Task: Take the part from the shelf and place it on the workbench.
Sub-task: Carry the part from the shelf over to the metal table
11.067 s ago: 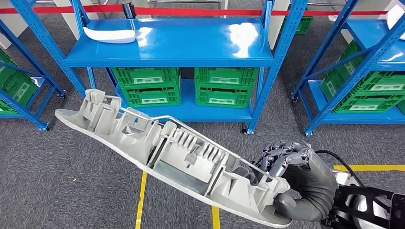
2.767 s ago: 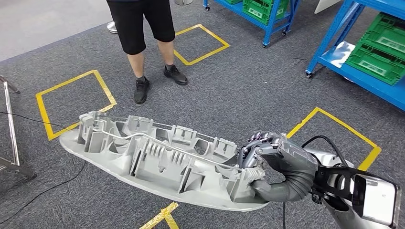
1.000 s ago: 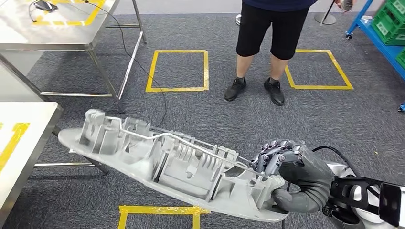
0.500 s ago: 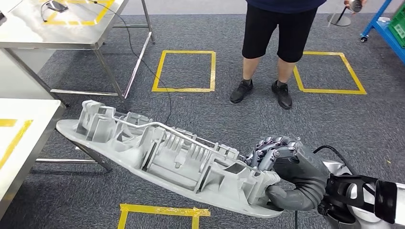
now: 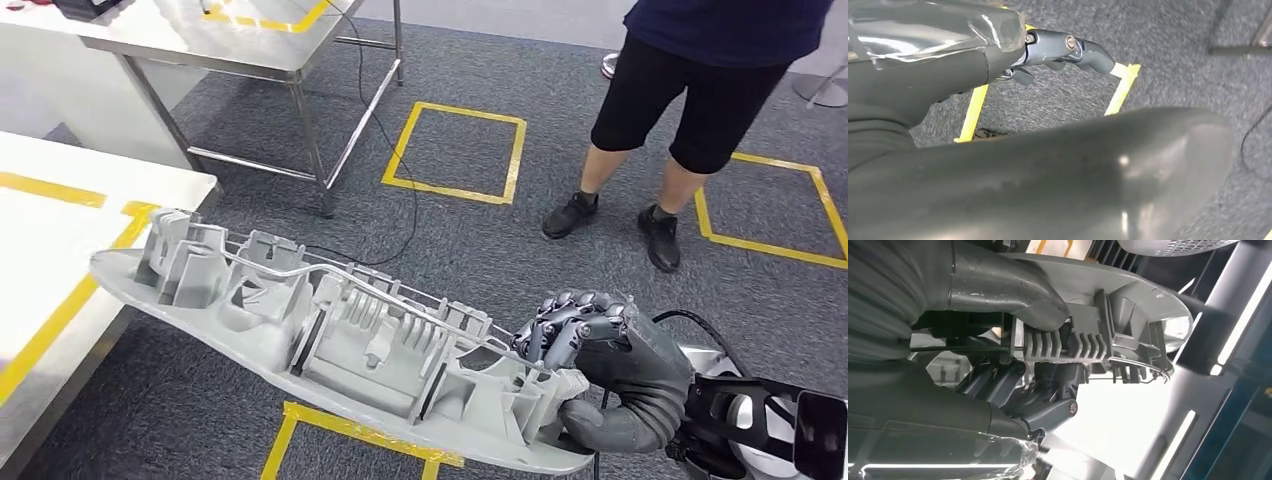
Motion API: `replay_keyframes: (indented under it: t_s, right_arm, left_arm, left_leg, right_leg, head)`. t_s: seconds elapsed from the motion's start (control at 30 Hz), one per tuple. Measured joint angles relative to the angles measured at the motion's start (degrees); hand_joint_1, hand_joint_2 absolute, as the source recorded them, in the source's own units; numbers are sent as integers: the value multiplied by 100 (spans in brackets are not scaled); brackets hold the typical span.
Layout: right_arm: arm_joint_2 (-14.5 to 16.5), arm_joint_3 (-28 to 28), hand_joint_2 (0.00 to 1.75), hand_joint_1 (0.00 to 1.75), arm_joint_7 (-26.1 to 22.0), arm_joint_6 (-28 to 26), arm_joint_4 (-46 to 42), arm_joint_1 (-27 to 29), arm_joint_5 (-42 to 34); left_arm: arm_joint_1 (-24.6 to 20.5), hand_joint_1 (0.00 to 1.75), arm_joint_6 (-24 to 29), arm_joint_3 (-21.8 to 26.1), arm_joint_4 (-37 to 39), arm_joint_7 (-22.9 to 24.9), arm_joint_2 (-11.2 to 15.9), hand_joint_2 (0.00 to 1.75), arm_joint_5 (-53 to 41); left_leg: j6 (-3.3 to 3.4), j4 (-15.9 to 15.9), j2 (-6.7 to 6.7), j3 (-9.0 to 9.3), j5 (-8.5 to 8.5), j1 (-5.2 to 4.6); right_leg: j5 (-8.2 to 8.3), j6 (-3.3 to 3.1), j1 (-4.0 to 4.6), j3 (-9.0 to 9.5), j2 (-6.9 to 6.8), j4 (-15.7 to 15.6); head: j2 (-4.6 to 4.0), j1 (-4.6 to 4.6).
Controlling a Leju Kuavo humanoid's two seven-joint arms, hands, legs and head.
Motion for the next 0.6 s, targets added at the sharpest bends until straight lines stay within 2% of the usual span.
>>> replay_keyframes:
  t_s: [0.03,0.07,0.1,0.13,0.17,0.2,0.27,0.3,0.33,0.4,0.47,0.5,0.53,0.57,0.6]
  right_arm:
    - [1,3,175,175,1,0,-1,1,-2]
    - [1,5,175,175,1,0,-3,1,-4]
    - [2,8,175,175,1,0,-4,0,-7]
    - [3,9,175,175,2,-1,-10,-2,-10]
    - [3,10,175,175,6,-1,-15,-5,-16]
    - [3,12,175,175,12,-2,-19,-12,-24]
    - [3,21,175,175,34,-1,-26,-29,-46]
    - [3,28,175,175,49,0,-27,-38,-54]
    - [7,33,175,175,63,1,-31,-45,-64]
    - [13,43,175,175,96,2,-40,-56,-85]
    - [24,61,175,175,126,3,-46,-63,-101]
    - [31,74,175,175,138,5,-46,-64,-103]
    - [39,87,175,175,146,7,-46,-65,-104]
    - [44,99,175,175,151,8,-46,-69,-105]
    - [48,108,175,175,154,9,-46,-77,-107]
  left_arm:
    - [4,0,-6,1,0,15,-1,0,19]
    - [8,0,-9,0,0,27,-1,0,31]
    - [11,0,-12,0,0,34,-1,0,40]
    - [14,0,-15,0,-4,41,1,0,46]
    - [22,0,-17,1,-9,50,2,0,60]
    - [36,0,-22,3,-16,62,3,0,81]
    - [68,0,-34,8,-35,106,1,0,140]
    - [80,0,-39,10,-48,130,-1,0,174]
    - [79,0,-41,9,-64,155,0,0,204]
    - [57,0,-26,8,-86,198,4,0,257]
    - [44,0,-9,7,-90,241,5,0,291]
    - [46,0,-6,7,-90,257,2,0,303]
    - [49,0,-6,7,-90,267,0,0,309]
    - [50,0,-6,7,-92,272,-1,0,315]
    - [49,0,-6,7,-102,272,2,0,320]
  left_leg:
    - [-11,12,-101,2,-7,6]
    - [-34,36,-199,5,-22,14]
    - [-65,67,-289,-4,-43,24]
    - [-100,112,-368,-26,-64,25]
    - [-134,148,-431,-60,-78,27]
    - [-162,166,-482,-95,-82,31]
    - [-212,182,-539,-142,-87,46]
    - [-240,231,-445,-171,-118,43]
    - [-269,373,-286,-241,-193,40]
    - [-316,996,90,-561,-466,42]
    - [-340,1726,222,-971,-705,72]
    - [-344,1869,242,-1075,-699,81]
    - [-338,1770,263,-1052,-586,85]
    - [-318,1458,305,-909,-398,81]
    - [-281,1029,426,-693,-216,58]
  right_leg:
    - [119,55,-12,58,13,-174]
    - [308,120,-34,220,62,-554]
    - [474,160,-54,389,170,-934]
    - [603,169,-71,529,273,-1252]
    - [669,152,-75,611,357,-1433]
    - [669,108,-62,623,391,-1462]
    - [677,40,-50,635,300,-1474]
    - [672,4,-54,652,241,-1483]
    - [661,-32,-59,676,176,-1495]
    - [624,-105,-34,721,30,-1504]
    - [589,-152,5,744,-125,-1504]
    - [573,-163,21,756,-201,-1504]
    - [555,-168,34,772,-272,-1504]
    - [534,-167,46,796,-340,-1504]
    - [511,-161,58,826,-405,-1506]
  head:
    - [0,0]
    - [-1,1]
    - [-1,3]
    - [-1,1]
    - [-1,2]
    - [-1,3]
    - [0,4]
    - [0,-3]
    - [0,-18]
    - [0,-40]
    - [0,-45]
    - [0,-46]
    - [0,-46]
    - [0,-46]
    - [0,-45]
